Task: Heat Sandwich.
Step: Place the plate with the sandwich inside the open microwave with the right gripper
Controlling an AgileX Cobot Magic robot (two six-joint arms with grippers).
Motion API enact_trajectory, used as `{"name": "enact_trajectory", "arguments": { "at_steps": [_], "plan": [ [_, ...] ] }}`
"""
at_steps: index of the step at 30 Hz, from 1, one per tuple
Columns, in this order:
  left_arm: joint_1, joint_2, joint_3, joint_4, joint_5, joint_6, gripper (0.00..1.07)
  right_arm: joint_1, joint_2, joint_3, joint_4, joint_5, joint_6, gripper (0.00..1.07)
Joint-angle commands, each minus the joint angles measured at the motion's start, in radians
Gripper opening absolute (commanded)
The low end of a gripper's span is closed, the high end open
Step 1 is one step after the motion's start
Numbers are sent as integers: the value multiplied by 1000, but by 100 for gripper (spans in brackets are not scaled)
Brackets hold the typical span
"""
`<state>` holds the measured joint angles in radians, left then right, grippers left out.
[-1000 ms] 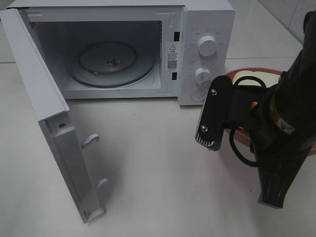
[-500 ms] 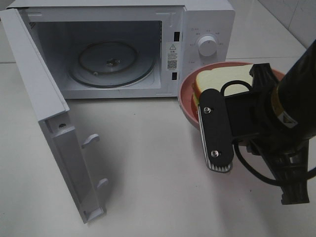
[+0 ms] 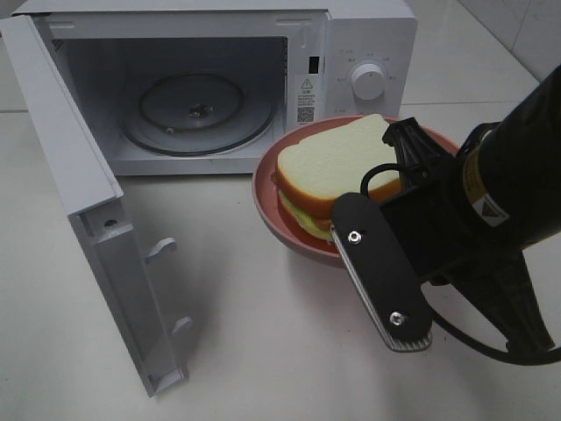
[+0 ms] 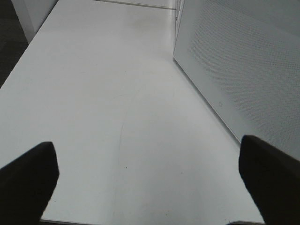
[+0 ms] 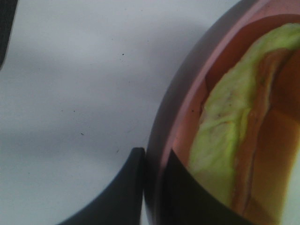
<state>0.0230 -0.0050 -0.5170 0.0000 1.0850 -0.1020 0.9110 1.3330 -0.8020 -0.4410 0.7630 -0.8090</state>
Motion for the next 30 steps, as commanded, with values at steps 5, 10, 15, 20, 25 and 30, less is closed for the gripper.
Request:
{"name": "enact_trajectory", "arguments": {
  "at_steps": [5, 10, 15, 20, 25, 30],
  "plan": [
    [-5, -22, 0, 0, -11, -3, 98, 3, -7, 0, 20, -55, -35, 3],
    [-5, -22, 0, 0, -11, -3, 98, -1, -7, 0, 43, -64, -131, 3],
    [-5, -22, 0, 0, -11, -3, 98, -75, -7, 0, 144, -106, -297, 3],
    [-5, -22, 0, 0, -11, -3, 98, -138, -7, 0, 189, -157, -427, 3],
    [-5, -22, 0, 0, -11, -3, 98, -194, -7, 0, 305, -197, -605, 3],
    [-5, -22, 0, 0, -11, -3, 98, -245, 17, 0, 373, -201, -715, 3]
  ]
}}
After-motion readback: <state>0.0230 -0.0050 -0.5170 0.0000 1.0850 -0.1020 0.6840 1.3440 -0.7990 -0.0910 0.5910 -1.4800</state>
